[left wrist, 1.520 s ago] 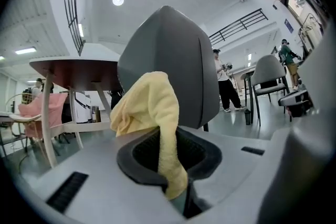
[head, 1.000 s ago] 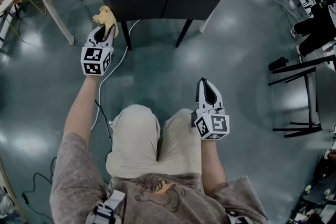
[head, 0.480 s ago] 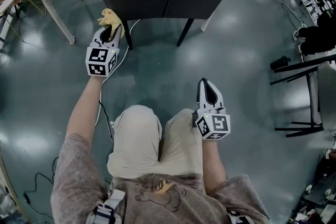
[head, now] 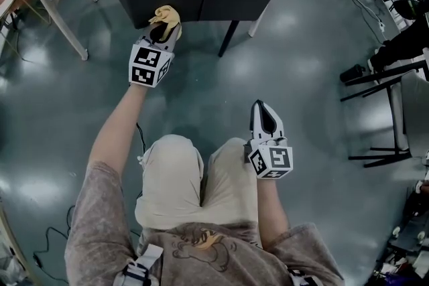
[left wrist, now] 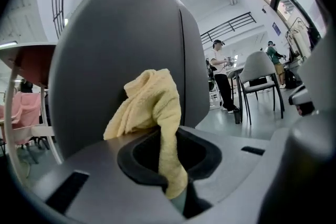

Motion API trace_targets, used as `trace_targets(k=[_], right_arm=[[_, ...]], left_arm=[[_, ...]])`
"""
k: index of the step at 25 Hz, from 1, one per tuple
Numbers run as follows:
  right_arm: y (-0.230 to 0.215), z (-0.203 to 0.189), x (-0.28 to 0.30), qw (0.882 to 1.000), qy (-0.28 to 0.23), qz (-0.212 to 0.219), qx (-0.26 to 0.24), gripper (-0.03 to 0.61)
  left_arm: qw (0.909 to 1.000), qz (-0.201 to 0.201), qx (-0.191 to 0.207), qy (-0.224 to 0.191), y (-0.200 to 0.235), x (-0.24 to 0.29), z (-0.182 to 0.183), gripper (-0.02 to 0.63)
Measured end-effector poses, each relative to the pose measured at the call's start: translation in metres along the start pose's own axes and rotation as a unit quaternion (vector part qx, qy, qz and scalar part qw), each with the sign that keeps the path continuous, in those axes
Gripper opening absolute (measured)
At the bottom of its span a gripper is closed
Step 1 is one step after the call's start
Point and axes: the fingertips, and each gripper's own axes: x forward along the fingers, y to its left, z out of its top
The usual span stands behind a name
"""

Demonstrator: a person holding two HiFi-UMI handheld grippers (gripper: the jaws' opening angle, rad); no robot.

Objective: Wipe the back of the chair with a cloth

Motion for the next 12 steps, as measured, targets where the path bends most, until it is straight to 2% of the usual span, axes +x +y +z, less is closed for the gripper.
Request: trace_targets(k=[9,12], right_arm=[[0.0,-0.003,-0.006,1.0,-0.004,-0.005,0.007,0.026],[-0.001,-0.004,-0.005,1.0,-0.005,-0.008,0.009,0.026]], left_arm=[[0.9987,-0.049,0.013,0.0,-0.048,0.039,0.011,0.058],[0.9982,-0.059,0.004,-0.001,-0.058,0.05,0.016,0.058]])
